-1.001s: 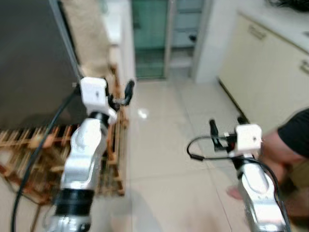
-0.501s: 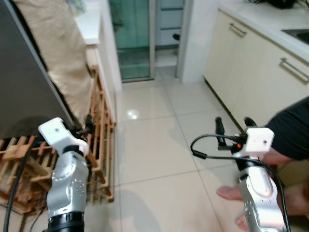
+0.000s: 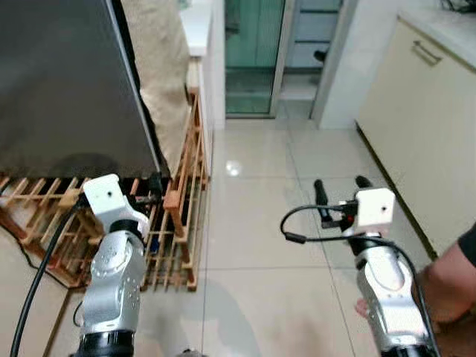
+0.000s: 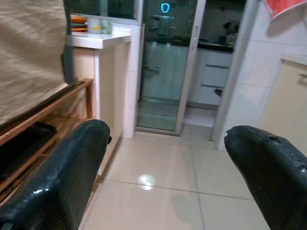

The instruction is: Restocking fridge

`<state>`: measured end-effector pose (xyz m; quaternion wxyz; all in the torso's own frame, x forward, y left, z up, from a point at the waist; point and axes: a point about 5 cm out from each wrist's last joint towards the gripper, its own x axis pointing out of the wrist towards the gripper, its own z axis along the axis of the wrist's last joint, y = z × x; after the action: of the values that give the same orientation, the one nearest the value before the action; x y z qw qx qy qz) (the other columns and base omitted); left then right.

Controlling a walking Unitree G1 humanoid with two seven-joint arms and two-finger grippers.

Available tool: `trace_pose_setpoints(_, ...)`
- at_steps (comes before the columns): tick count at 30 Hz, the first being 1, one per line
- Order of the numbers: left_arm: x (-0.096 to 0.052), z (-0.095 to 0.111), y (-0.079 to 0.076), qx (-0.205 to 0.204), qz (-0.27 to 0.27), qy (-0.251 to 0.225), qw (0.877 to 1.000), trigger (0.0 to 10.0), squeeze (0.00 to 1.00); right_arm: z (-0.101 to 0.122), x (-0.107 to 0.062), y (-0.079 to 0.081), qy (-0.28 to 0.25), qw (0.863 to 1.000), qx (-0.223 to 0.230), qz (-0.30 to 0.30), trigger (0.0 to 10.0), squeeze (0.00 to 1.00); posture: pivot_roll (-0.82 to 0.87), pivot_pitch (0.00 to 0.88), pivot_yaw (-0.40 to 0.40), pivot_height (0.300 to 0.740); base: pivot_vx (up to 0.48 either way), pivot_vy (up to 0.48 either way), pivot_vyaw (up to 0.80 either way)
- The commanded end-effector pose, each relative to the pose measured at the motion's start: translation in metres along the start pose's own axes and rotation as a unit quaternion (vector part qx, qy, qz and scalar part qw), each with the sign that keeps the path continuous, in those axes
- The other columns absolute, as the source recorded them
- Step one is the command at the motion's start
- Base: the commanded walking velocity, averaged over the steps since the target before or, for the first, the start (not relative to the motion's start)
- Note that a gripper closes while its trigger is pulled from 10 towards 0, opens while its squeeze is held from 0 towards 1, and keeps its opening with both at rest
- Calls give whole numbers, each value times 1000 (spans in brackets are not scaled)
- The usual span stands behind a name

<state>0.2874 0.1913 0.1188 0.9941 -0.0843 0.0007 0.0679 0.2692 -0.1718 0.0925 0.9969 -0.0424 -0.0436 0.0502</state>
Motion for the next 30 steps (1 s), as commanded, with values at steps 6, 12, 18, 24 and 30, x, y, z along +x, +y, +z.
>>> trace_pose_setpoints(6,7,34,-39,19,-98,-62,993,10000,0,-3,2,5,-2,1000,-1,0,10000,0,-147,0,41,740,0,0,500)
trace_pose_setpoints(12,6,28,-37,36,-97,-57,993,10000,0,-3,3,10,-2,1000,-6,14,10000,0,-144,0,36,740,0,0,483)
trace_pose_setpoints(18,-18,-14,18,63,-20,4,998,10000,0,-6,-8,8,1,1000,24,1,10000,0,-113,0,-3,740,0,0,216)
trace_pose_setpoints(24,-14,-7,18,68,-1,-15,998,10000,0,-16,1,16,16,999,34,8,10000,0,-63,0,-9,740,0,0,0)
trace_pose_setpoints(30,9,13,0,65,-30,-55,996,10000,0,3,27,26,-24,999,22,22,10000,0,-93,0,5,740,52,-56,0)
